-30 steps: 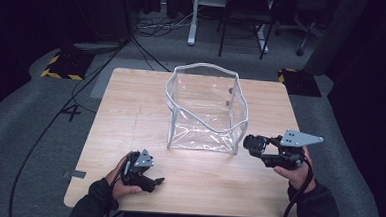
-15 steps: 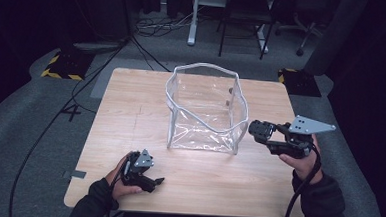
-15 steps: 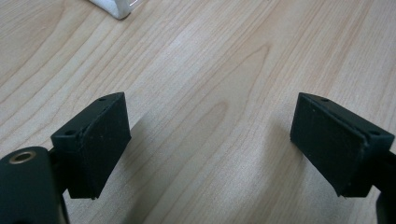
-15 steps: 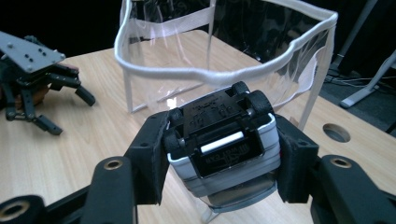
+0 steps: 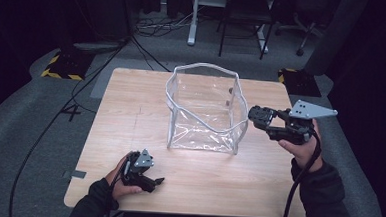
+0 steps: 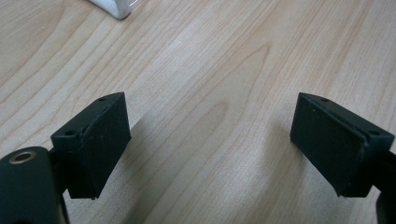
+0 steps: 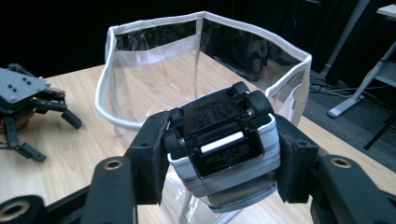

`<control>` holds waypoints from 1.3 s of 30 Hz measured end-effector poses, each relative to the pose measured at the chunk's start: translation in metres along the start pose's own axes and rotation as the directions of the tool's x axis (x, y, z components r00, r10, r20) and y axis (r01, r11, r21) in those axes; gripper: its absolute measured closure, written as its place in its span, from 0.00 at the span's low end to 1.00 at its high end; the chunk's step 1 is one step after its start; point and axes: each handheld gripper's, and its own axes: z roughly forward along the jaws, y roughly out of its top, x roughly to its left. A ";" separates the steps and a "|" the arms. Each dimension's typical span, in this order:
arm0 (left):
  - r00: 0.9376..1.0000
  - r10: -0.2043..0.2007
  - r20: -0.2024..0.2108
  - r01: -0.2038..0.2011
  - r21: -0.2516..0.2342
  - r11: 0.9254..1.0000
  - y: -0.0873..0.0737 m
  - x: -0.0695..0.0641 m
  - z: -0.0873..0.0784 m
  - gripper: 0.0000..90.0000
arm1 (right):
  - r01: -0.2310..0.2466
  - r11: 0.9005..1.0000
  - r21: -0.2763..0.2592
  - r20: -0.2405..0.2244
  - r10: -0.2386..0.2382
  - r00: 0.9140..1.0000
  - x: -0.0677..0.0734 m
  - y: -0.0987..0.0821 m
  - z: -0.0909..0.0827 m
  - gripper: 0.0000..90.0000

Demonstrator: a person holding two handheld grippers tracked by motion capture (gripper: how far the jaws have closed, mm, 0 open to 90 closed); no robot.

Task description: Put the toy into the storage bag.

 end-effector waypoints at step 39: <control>1.000 -0.001 -0.001 0.001 -0.001 1.000 0.000 0.000 0.000 0.14 | -0.008 0.992 0.128 -0.003 0.009 1.000 0.000 0.071 0.097 0.51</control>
